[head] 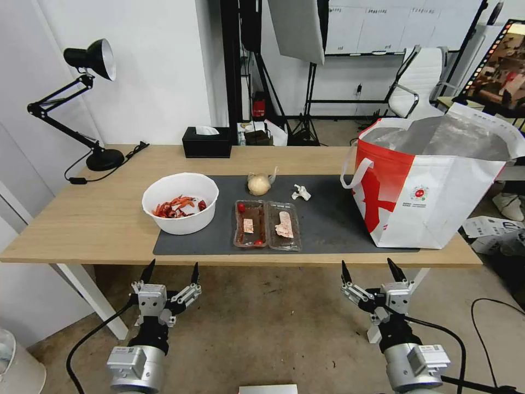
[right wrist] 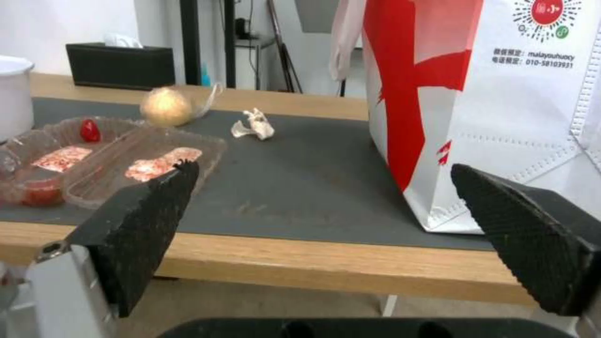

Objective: Pick up the trash from the table and place it into the takeout bag.

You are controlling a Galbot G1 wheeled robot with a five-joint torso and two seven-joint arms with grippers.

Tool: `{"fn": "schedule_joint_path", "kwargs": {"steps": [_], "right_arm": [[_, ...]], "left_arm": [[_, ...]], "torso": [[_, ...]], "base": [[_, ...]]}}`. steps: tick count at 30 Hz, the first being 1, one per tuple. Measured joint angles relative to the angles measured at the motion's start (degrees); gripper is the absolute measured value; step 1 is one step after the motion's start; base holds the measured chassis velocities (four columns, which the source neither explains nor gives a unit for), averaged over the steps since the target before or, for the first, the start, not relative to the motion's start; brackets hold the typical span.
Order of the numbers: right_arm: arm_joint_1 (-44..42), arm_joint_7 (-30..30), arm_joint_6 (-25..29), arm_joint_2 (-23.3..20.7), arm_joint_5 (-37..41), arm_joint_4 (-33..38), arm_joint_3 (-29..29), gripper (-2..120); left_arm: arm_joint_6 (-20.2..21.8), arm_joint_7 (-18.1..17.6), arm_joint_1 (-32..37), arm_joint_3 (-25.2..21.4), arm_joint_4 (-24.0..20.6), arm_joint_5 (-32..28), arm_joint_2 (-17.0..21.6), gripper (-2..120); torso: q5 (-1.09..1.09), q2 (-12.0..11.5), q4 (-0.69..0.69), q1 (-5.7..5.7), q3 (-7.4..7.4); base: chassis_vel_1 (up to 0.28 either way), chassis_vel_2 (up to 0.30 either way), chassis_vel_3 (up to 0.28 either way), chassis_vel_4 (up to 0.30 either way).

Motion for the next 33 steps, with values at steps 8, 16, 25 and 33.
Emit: {"fn": "schedule_joint_path", "kwargs": {"steps": [8, 16, 25, 33], "right_arm": [[0.0, 0.0, 0.0, 0.0, 0.0, 0.0, 0.0, 100], [0.04, 0.0, -0.01, -0.16, 0.06, 0.01, 0.0, 100], [5.44, -0.99, -4.64, -14.26, 8.78, 3.2, 2.28, 100], [5.66, -1.68, -6.56, -14.4, 11.1, 1.58, 0.98, 100]], "left_arm": [[0.0, 0.0, 0.0, 0.0, 0.0, 0.0, 0.0, 100], [0.0, -0.28, -0.06, 0.09, -0.02, 0.0, 0.11, 100], [-2.21, -10.11, -2.77, 5.4, -4.23, 0.64, 4.27, 100], [-2.57, -8.91, -2.28, 5.56, -3.29, 0.68, 3.79, 100]], "torso": [[0.0, 0.0, 0.0, 0.0, 0.0], [0.0, 0.0, 0.0, 0.0, 0.0], [0.01, 0.0, 0.02, 0.0, 0.0], [0.01, 0.0, 0.0, 0.0, 0.0]], "base": [[0.0, 0.0, 0.0, 0.0], [0.0, 0.0, 0.0, 0.0], [0.0, 0.0, 0.0, 0.0], [0.0, 0.0, 0.0, 0.0]]}}
